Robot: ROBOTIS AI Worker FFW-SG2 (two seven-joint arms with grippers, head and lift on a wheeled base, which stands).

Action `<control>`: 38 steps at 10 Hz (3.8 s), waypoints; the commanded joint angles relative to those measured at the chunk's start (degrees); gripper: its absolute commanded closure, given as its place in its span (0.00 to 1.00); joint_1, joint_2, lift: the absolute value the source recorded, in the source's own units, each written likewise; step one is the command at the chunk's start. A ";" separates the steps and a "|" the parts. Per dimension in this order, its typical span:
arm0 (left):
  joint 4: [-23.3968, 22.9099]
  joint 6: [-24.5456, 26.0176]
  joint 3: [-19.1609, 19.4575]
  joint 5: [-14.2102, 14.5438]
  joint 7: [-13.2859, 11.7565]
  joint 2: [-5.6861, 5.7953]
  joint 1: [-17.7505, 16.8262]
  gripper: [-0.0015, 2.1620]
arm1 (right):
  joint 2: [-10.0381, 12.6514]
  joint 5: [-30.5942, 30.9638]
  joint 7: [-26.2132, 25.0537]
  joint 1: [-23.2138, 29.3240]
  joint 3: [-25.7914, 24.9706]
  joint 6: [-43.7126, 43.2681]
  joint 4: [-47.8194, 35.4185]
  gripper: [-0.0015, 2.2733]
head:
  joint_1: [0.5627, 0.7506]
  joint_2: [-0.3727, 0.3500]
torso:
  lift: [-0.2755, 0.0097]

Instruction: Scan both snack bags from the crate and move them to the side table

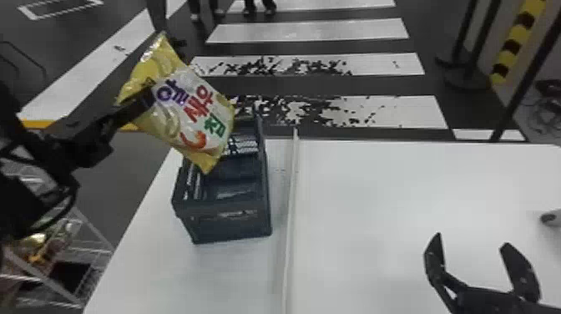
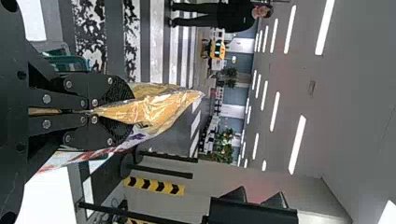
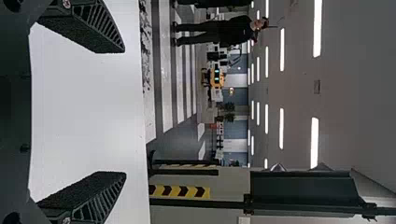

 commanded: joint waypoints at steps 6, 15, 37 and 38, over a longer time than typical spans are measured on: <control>1.87 1.32 0.29 3.12 -0.99 -0.39 3.00 0.99 | -0.08 0.37 0.00 0.29 0.61 1.23 -0.94 0.02 | 0.70 0.76 | 0.62; 1.26 5.19 11.37 22.37 -4.95 -4.26 6.26 0.99 | 0.01 2.04 0.00 0.38 2.10 4.22 -2.08 0.02 | 0.70 0.82 | 0.62; 32.90 -12.39 -48.49 -9.28 -10.84 -15.07 -13.17 0.95 | 0.01 3.18 -1.58 3.19 -3.52 3.34 -7.53 0.02 | 0.70 0.03 | 0.62; 33.16 -12.39 -50.33 -11.21 -9.34 -15.25 -13.61 0.62 | 0.01 3.18 -1.58 3.19 -3.52 3.34 -7.53 0.02 | 0.70 0.03 | 0.62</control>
